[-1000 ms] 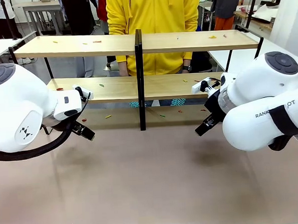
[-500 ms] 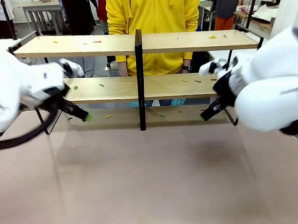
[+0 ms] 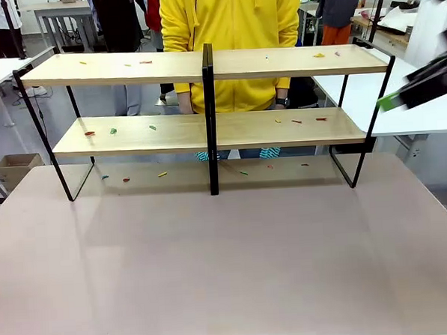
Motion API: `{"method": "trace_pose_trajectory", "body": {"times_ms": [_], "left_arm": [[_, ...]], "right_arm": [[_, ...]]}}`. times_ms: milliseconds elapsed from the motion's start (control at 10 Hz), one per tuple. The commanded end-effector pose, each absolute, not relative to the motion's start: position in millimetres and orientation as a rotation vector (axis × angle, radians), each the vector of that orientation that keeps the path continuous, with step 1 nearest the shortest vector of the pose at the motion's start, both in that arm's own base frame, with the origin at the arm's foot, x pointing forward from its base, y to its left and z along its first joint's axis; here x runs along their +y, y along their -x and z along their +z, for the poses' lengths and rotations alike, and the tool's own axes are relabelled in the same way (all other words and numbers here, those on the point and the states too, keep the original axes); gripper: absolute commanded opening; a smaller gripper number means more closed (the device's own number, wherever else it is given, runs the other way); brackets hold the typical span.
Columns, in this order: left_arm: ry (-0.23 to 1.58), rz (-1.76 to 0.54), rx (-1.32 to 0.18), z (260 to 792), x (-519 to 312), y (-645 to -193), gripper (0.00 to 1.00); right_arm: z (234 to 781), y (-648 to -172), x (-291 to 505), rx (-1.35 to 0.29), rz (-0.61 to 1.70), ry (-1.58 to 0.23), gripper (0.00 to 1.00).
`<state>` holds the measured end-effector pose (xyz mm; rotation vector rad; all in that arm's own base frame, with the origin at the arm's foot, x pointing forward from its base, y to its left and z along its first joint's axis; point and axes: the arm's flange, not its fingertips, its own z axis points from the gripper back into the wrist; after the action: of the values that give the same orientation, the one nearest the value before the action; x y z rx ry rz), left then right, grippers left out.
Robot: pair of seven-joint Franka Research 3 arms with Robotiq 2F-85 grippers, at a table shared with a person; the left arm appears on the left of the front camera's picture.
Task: Clean the shelves.
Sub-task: Pick up the Duster when the human hands it over.
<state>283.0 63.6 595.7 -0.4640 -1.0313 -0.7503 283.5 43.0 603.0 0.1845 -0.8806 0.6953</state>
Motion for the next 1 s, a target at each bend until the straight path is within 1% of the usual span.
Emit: {"method": "trace_pose_trajectory", "body": {"times_ms": [0, 500, 900], "left_arm": [[0.553, -0.590, -1.135, 507, 65, -220, 1.00], [0.512, -0.389, -1.118, 514, 67, -236, 1.00], [0.490, -0.419, -1.075, 512, 70, -239, 1.00]], "right_arm": [[575, -235, 6, -0.960, 0.693, -0.220, 1.00], [586, -233, -3, -1.067, 0.647, -0.223, 1.00], [585, -243, -10, -1.083, 0.621, -0.242, 1.00]]}}
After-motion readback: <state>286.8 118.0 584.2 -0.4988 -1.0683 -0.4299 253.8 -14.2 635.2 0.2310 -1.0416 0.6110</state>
